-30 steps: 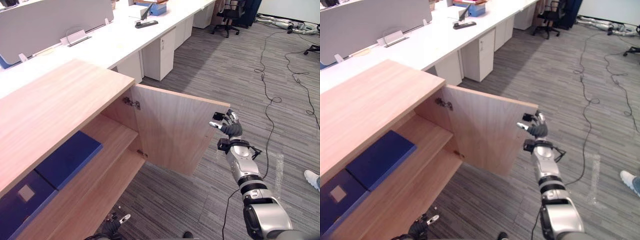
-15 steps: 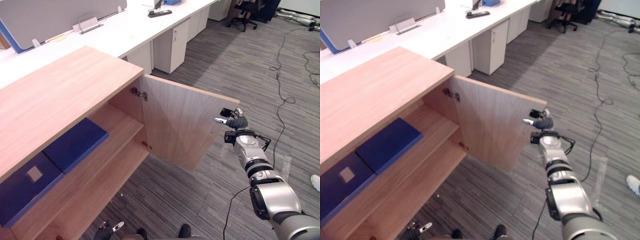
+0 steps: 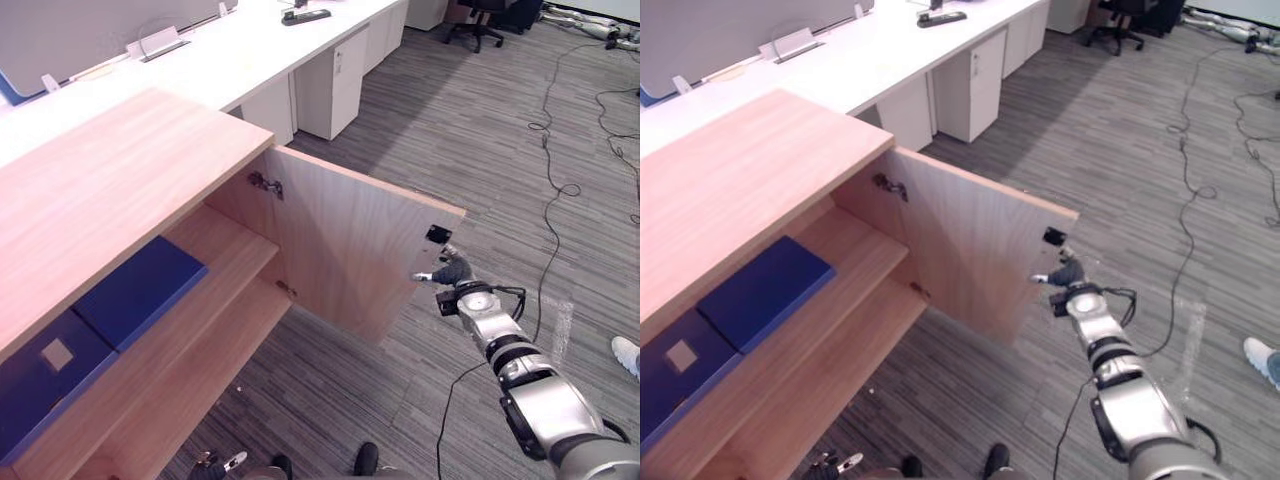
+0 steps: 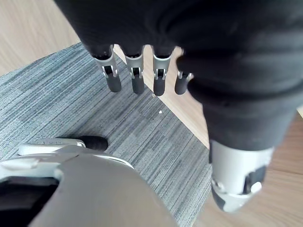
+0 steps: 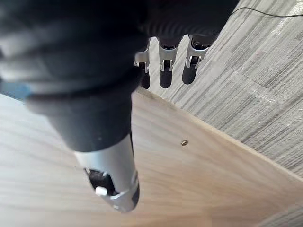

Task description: Walk over to the cabinet, pick up the folder, carry it to the office cabinet, place the folder inside the office cabinet, then close the office cabinet door

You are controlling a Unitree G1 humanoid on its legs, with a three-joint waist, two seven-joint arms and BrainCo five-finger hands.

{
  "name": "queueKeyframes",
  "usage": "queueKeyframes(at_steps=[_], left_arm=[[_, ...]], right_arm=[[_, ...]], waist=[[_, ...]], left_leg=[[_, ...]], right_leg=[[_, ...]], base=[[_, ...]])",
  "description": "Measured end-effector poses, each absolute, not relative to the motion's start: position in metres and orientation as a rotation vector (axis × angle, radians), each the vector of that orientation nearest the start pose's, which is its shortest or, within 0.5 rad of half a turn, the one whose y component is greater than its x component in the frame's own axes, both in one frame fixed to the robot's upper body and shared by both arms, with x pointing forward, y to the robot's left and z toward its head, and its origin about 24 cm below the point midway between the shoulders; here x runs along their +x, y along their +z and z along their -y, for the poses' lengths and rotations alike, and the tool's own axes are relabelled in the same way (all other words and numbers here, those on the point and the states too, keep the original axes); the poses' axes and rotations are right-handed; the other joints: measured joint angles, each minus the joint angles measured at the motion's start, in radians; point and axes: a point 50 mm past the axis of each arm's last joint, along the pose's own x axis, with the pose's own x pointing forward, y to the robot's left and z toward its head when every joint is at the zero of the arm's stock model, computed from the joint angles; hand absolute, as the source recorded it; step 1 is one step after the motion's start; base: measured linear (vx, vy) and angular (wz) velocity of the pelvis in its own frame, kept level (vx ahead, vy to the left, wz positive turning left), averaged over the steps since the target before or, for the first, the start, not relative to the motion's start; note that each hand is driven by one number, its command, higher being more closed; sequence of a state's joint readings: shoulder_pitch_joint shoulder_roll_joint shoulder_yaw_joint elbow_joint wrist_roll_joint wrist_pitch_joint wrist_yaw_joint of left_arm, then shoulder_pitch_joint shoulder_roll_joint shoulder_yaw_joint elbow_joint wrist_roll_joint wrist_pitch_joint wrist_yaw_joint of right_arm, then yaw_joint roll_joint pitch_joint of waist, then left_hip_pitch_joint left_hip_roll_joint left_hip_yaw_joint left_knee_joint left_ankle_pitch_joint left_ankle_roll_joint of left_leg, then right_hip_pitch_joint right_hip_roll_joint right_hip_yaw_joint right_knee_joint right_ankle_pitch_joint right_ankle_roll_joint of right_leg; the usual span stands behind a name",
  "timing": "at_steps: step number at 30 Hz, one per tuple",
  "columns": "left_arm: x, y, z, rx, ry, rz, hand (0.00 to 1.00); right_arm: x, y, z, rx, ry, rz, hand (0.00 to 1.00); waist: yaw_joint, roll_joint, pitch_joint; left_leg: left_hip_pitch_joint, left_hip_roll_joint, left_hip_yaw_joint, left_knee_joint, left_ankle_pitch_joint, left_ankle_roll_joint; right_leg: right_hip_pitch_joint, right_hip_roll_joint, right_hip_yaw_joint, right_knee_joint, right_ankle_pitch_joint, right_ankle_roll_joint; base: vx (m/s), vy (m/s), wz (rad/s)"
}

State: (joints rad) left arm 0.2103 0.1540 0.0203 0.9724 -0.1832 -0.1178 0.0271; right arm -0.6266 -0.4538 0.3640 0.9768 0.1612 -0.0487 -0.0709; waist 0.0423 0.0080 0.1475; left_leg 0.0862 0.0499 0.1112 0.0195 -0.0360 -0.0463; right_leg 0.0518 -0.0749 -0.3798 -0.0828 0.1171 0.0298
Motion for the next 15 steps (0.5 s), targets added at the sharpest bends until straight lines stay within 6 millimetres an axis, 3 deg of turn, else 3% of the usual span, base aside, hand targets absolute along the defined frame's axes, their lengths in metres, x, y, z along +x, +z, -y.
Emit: queueKeyframes(at_steps=[4, 6, 10, 15], left_arm=[[0.067, -0.156, -0.220, -0.006, 0.264, -1.042, 0.00], [0.068, -0.155, -0.221, 0.003, 0.262, -1.039, 0.00], [0.072, -0.154, -0.223, 0.005, 0.278, -1.028, 0.00], [0.078, -0.154, -0.221, -0.019, 0.310, -1.012, 0.00]], right_arm=[[0.335, 0.023, 0.190, -0.786, 0.331, -0.267, 0.00], [0.321, 0.028, 0.138, -0.924, 0.635, -0.132, 0.00], [0.297, 0.031, 0.083, -0.935, 0.892, 0.014, 0.00], [0.258, 0.064, -0.006, -0.815, 1.207, 0.331, 0.00]], waist=[[-0.023, 0.000, 0.000], [-0.022, 0.000, 0.000], [-0.008, -0.001, -0.001], [0.024, -0.003, -0.004]], left_leg=[[-0.001, 0.017, 0.017, 0.002, -0.005, -0.008], [0.000, 0.032, 0.037, 0.002, -0.009, -0.015], [-0.001, 0.044, 0.037, 0.004, -0.008, -0.020], [-0.016, 0.044, 0.014, 0.021, -0.009, -0.021]], right_leg=[[-0.009, 0.016, 0.012, 0.000, -0.003, -0.004], [-0.018, 0.033, 0.030, 0.000, -0.003, -0.004], [-0.018, 0.047, 0.030, -0.001, -0.005, -0.007], [-0.017, 0.048, 0.024, -0.001, -0.006, -0.015]], base=[[0.01, -0.024, -0.17], [0.02, -0.030, -0.25], [0.01, -0.021, -0.03], [0.00, 0.014, 0.13]])
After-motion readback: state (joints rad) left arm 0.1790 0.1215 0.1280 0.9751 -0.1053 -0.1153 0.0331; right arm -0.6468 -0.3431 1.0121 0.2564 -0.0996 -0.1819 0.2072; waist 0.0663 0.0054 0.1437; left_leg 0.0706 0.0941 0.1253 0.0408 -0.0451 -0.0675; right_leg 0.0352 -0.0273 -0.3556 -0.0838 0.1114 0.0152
